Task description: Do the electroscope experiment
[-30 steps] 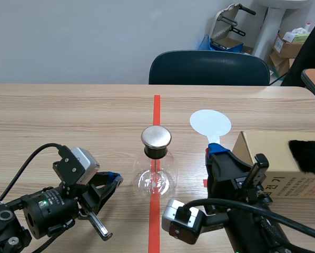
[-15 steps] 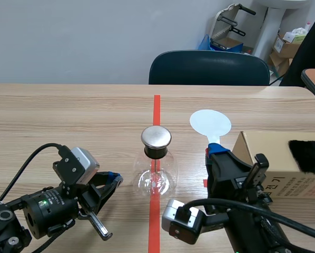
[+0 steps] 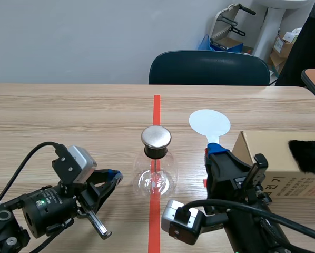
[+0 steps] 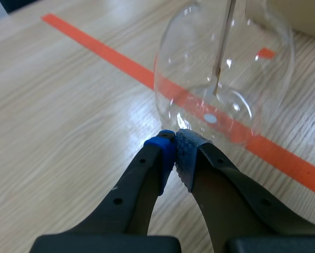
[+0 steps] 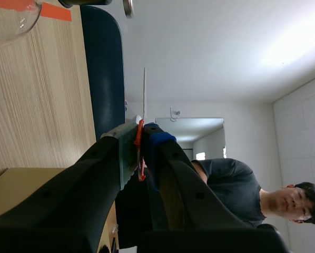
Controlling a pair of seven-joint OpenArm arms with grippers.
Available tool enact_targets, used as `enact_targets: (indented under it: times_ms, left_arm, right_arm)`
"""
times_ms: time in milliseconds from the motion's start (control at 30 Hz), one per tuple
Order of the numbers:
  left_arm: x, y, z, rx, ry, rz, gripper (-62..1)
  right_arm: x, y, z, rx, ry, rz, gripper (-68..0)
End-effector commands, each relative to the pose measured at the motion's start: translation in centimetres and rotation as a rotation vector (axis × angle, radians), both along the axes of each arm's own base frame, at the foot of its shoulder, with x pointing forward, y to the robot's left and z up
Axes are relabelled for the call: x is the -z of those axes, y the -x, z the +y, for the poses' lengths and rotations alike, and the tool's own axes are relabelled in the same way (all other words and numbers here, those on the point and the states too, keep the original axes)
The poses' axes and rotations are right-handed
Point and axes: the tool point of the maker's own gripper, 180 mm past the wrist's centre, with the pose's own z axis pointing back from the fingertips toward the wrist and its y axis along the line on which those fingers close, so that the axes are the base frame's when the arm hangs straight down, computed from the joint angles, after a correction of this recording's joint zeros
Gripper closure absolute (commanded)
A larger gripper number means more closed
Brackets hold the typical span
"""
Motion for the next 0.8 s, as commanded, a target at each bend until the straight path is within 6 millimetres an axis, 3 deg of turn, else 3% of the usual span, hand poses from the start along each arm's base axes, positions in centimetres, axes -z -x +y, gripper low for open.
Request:
enact_targets:
  times_ms: [0, 333, 533, 767]
  left_arm:
    - [-1.3, -0.4, 0.8, 0.007, 0.009, -0.044, -3.1]
    - [-3.2, 1.6, 4.1, 0.014, 0.058, -0.081, -3.1]
    - [-3.8, 4.8, 5.1, 0.064, 0.086, -0.050, -3.2]
    - [-4.5, 9.9, 3.8, 0.238, 0.146, 0.023, -3.2]
  right_arm:
    - [-2.2, -0.5, -0.4, 0.010, -0.039, -0.082, -1.1]
    - [-5.7, 0.6, -4.5, 0.017, -0.036, -0.122, -1.1]
    - [-6.4, 1.6, -8.6, 0.023, -0.028, -0.106, -1.1]
    - [-9.2, 2.4, -13.8, 0.068, -0.054, -0.201, -1.1]
